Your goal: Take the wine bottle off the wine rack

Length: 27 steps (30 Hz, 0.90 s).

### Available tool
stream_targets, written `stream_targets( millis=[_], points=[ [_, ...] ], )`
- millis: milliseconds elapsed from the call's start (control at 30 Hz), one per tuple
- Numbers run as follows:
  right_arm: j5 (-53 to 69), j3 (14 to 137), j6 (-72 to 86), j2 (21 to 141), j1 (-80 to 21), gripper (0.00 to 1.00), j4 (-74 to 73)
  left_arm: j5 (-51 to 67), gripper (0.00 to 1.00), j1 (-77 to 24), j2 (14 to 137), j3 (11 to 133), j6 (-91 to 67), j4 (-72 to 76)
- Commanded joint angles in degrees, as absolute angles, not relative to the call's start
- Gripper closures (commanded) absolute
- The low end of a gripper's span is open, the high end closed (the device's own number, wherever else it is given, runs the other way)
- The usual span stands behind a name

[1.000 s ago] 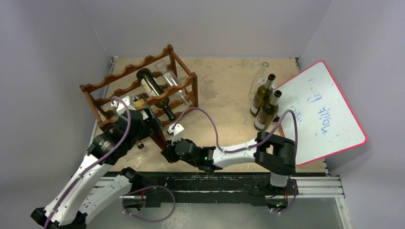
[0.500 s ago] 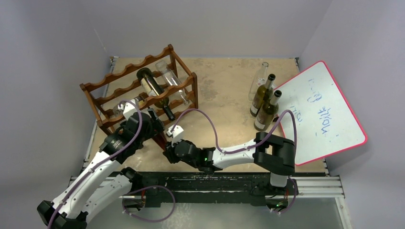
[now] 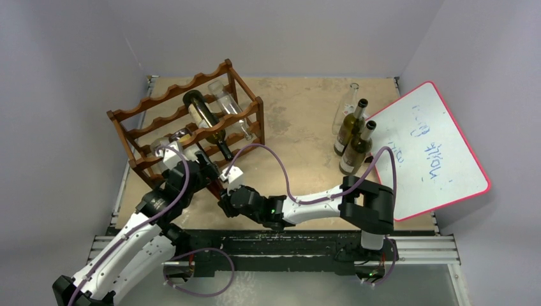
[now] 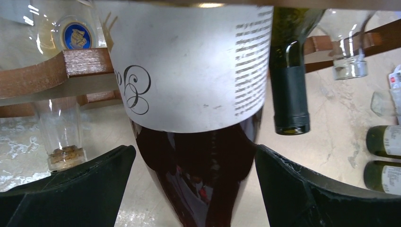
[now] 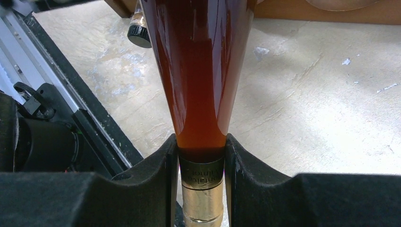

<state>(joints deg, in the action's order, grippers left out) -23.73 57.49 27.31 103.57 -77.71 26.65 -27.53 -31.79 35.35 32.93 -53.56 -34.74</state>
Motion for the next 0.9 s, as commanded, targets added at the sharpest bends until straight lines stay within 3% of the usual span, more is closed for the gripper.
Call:
stream_targets(
  millis=[0,100,300,400,567,767,867],
  points=[
    [-29.01,62.33,27.02,101.61,-76.42,1.0,32.55,-30.61,0.0,-31.82,34.72,31.6,-54.48,-28.91],
    [-28.88,62.59,27.24,101.35,-76.46,1.0,32.35,-30.69,0.01,-31.82,34.47,30.6,-52.51,-24.97],
    [-28.1,62.84,27.17,101.07,-76.42,1.0,32.26,-30.2,0.12,-31.82,35.85,29.91,-52.94,-20.41],
    [-27.95,63.12,27.1,101.24,-76.46,1.0,31.46,-30.32,0.26,-31.82,35.49,30.72,-54.47,-21.2],
    [-28.43,64.33,28.48,101.4,-76.46,0.99,26.82,-30.29,0.59,-31.82,34.5,31.57,-57.52,-23.11],
    [-27.66,66.07,30.77,103.23,-76.46,0.44,20.43,-28.51,0.82,-31.82,35.78,32.68,-59.04,-23.9],
    [-26.68,66.55,31.17,104.06,-76.46,0.21,19.05,-27.99,0.87,-31.82,35.93,32.61,-59.6,-23.61]
  ],
)
